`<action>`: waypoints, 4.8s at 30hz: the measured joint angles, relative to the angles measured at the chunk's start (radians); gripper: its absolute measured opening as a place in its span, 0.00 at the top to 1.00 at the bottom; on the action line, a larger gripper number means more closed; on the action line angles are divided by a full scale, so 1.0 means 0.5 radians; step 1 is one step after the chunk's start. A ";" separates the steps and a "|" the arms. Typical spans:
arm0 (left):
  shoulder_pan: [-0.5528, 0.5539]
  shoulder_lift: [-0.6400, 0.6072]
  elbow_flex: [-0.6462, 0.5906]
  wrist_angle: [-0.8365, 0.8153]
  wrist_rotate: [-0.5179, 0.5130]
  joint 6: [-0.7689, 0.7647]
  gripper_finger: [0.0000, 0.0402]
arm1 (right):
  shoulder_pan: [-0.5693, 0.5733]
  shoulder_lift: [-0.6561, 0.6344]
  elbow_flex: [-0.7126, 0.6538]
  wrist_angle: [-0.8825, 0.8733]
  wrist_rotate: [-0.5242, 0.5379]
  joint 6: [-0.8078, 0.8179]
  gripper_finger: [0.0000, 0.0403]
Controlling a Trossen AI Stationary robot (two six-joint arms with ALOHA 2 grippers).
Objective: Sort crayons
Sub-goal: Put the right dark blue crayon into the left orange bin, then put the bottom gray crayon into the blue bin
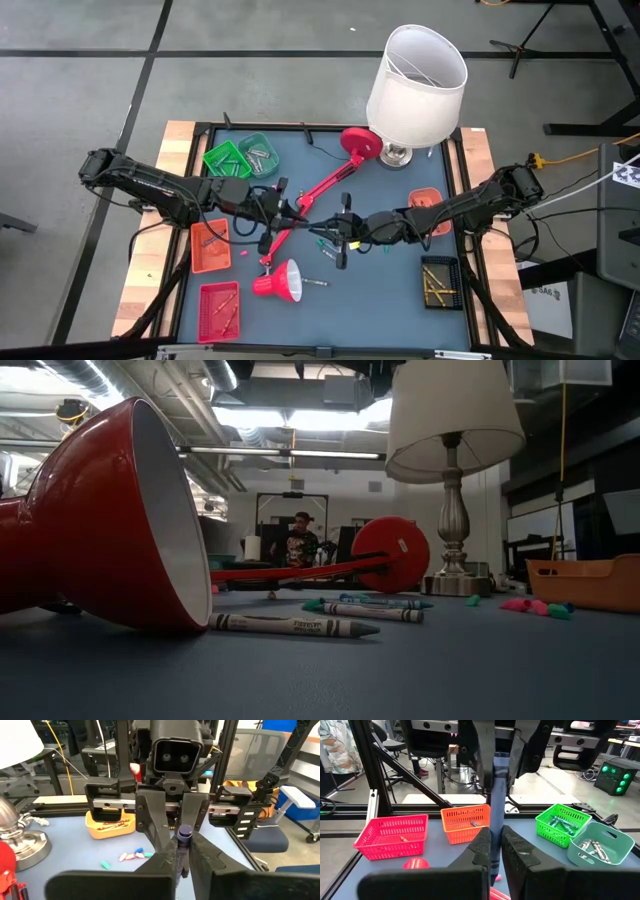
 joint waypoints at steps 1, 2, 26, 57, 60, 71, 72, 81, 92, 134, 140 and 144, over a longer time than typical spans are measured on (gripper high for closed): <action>0.000 0.000 0.000 0.000 0.001 0.000 0.97 | 0.000 0.000 0.000 0.000 0.000 0.000 0.93; 0.000 0.000 0.000 0.000 0.000 0.000 0.98 | 0.000 0.000 0.000 0.000 0.000 0.001 0.93; -0.011 -0.523 0.003 -1.661 0.355 -0.953 0.98 | 0.001 0.002 0.001 -0.680 -0.285 0.525 0.58; -0.390 -0.591 -0.001 -2.960 -0.151 -1.959 0.80 | 0.244 0.613 0.000 -0.281 -0.493 0.635 0.59; -0.390 -0.591 -0.001 -2.940 -0.151 -1.959 0.77 | 0.256 0.612 0.000 -0.286 -0.420 0.633 0.59; -0.390 -0.590 -0.001 -2.881 -0.156 -1.959 0.75 | 0.335 0.770 0.000 -0.210 -0.333 0.622 0.59; -0.390 -0.590 -0.001 -2.879 -0.156 -1.959 0.75 | 0.336 0.788 0.000 -0.216 -0.307 0.622 0.59; -0.390 -0.590 -0.001 -2.843 -0.187 -1.959 0.75 | 0.343 0.872 0.002 -0.227 -0.258 0.612 0.59; -0.390 -0.591 -0.001 -2.716 -0.415 -1.958 0.75 | 0.343 0.873 0.006 -0.278 -0.258 0.542 0.59; -0.389 -0.590 -0.001 -2.177 -0.782 -1.593 0.75 | 0.336 0.467 -0.008 -0.847 -0.198 0.541 0.95; -0.390 -0.590 -0.001 -1.924 -0.784 -1.209 0.75 | 0.274 0.190 -0.005 -0.909 0.033 0.500 0.95; -0.390 -0.588 -0.001 -1.703 -0.785 -0.814 0.75 | 0.171 0.026 -0.005 -0.831 0.281 0.423 0.95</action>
